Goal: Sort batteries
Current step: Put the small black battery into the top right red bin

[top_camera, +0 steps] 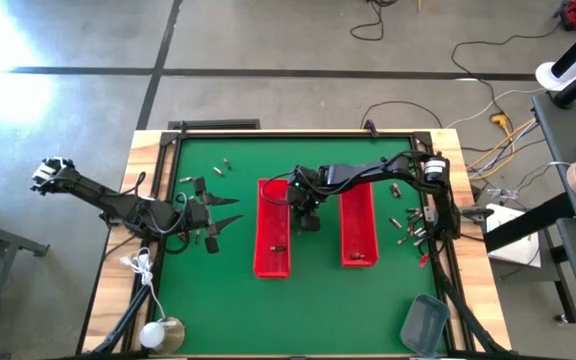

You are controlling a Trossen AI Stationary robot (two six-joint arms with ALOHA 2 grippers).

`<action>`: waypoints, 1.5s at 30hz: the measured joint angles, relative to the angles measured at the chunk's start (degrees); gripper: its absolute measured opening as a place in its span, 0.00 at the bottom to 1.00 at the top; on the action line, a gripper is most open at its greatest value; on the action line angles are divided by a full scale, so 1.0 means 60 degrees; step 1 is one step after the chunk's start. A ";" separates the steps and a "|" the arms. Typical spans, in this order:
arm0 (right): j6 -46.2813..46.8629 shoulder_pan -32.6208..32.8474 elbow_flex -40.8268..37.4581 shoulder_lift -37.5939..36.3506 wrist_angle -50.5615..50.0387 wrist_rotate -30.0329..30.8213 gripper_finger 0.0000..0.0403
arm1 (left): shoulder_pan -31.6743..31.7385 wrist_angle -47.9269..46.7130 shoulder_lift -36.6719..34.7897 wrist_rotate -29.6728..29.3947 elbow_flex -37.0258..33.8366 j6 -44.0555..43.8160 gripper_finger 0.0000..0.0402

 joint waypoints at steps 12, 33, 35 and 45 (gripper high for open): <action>0.2141 0.0936 -0.0139 -0.1130 -0.0250 0.1045 0.35 | 0.0000 -0.0007 0.0025 -0.0016 -0.0033 0.0059 0.39; 0.6133 0.2663 -0.0370 -0.0225 0.0743 0.4601 0.36 | -0.0001 0.0252 0.0000 -0.0009 -0.0062 -0.0215 0.39; 0.6123 0.2688 -0.0451 -0.0245 0.0718 0.4614 0.32 | -0.0015 0.0366 0.0000 0.0011 -0.0062 -0.0219 0.39; 0.6066 0.3121 -0.0556 -0.0429 0.0041 0.4656 0.05 | -0.0287 0.1563 0.0018 0.2418 0.0062 -0.0646 0.39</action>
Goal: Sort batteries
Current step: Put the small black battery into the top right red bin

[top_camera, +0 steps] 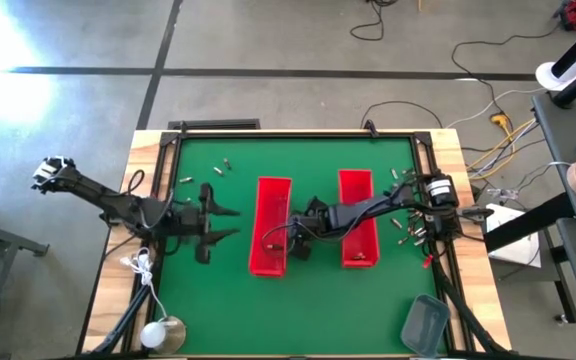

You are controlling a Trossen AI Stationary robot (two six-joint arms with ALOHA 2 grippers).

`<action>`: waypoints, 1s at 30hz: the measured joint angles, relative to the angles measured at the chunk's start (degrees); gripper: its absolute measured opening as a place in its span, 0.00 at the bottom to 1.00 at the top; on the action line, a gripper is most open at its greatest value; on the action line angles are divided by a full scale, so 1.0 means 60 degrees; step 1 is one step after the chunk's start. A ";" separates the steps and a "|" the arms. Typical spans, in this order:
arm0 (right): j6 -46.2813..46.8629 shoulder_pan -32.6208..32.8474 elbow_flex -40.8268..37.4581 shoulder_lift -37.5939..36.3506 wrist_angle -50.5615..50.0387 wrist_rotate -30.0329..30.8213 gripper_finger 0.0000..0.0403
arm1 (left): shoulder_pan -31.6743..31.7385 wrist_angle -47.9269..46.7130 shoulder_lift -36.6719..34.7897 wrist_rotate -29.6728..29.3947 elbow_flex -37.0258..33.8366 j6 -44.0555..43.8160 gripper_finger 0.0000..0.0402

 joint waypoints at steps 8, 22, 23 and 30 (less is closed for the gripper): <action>0.0215 0.1034 0.0577 -0.1505 -0.1659 -0.0461 0.07 | -0.1367 0.0346 0.0085 0.1067 0.0328 -0.0082 0.39; 0.0087 0.2228 0.0267 -0.5178 -0.3248 0.1196 0.07 | -0.2066 0.2835 0.1645 0.1067 0.0332 0.0103 0.39; 0.0213 0.2319 0.0208 -0.5378 -0.3656 0.1275 0.07 | -0.2066 0.3079 0.1829 0.1070 0.0332 0.0103 0.39; 0.1983 0.2623 -0.1161 -0.6150 -0.5483 0.1265 0.07 | -0.2062 0.3406 0.2482 0.0619 0.0396 -0.0162 0.39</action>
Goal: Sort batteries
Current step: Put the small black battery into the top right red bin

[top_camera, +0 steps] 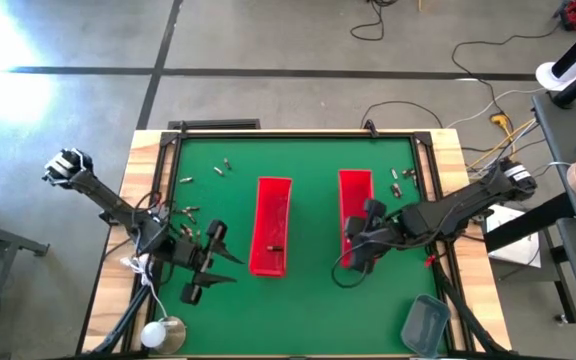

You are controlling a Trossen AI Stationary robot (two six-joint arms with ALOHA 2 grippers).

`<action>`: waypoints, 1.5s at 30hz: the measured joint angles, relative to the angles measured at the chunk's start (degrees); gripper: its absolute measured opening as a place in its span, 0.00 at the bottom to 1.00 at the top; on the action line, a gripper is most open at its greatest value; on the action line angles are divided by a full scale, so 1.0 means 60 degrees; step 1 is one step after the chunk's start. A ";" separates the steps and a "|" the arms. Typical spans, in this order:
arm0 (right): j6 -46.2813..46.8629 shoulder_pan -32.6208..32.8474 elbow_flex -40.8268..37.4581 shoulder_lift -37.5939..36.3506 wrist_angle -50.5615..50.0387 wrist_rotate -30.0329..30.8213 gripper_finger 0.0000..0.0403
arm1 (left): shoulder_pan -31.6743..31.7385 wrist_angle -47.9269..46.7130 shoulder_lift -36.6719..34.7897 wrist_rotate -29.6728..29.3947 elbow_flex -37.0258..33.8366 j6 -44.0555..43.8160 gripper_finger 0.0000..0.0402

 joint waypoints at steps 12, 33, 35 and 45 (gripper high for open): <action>0.0753 -0.0021 -0.1144 0.0205 -0.0285 -0.1035 0.07 | 0.0188 -0.5752 -0.0942 -0.3026 0.0060 -0.3767 0.39; -0.2365 -0.0789 -0.1235 0.0384 -0.0289 -0.1763 0.07 | 0.0451 -1.0153 0.0012 -0.2118 0.0056 -0.5507 0.39; -0.2469 -0.0925 -0.1231 0.0595 -0.0270 -0.1907 0.07 | 0.0448 -1.0156 0.0072 -0.1894 0.0056 -0.5519 0.39; -0.3756 -0.1915 -0.1210 0.1824 -0.0207 -0.2184 0.07 | 0.0452 -1.0291 0.0083 -0.1812 0.0056 -0.5302 0.39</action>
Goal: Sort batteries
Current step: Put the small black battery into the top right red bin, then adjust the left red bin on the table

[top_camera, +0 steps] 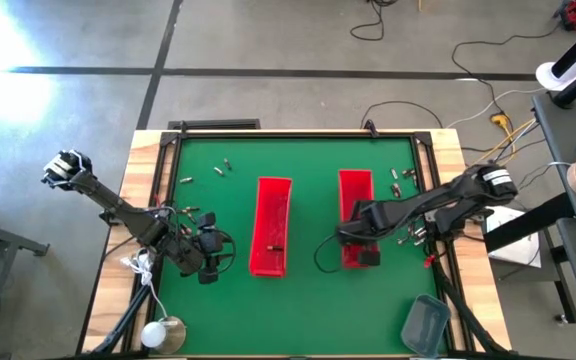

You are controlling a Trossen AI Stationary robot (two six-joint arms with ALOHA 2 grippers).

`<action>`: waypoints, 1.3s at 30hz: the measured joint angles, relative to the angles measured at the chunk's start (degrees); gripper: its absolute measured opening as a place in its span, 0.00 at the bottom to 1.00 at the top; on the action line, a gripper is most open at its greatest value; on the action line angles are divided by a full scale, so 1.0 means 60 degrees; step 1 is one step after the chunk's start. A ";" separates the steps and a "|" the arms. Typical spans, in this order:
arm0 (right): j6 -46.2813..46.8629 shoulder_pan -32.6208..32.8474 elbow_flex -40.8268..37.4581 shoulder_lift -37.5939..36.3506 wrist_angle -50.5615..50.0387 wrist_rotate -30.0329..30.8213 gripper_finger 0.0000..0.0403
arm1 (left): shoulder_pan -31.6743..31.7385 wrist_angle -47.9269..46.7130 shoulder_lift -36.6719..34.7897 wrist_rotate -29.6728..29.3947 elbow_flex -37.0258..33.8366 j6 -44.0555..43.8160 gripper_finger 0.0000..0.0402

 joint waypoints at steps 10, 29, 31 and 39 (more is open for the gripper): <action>-0.1259 -0.0910 0.0531 0.0526 0.0065 0.0005 0.07 | -0.0004 0.0044 -0.0007 -0.0906 0.0226 0.0241 0.39; -0.0982 -0.1217 0.0254 0.1422 0.0754 0.0011 0.11 | 0.0602 -0.1221 0.0576 -0.1223 -0.0283 -0.1476 0.39; -0.0864 -0.1213 0.0252 0.1389 0.0713 0.0008 0.16 | 0.0649 -0.0855 0.0810 -0.1227 -0.0350 -0.1063 0.39; -0.0077 -0.1048 0.0912 0.0502 -0.0661 0.0027 0.37 | 0.0747 0.0992 0.1654 -0.1231 -0.0433 0.0709 0.39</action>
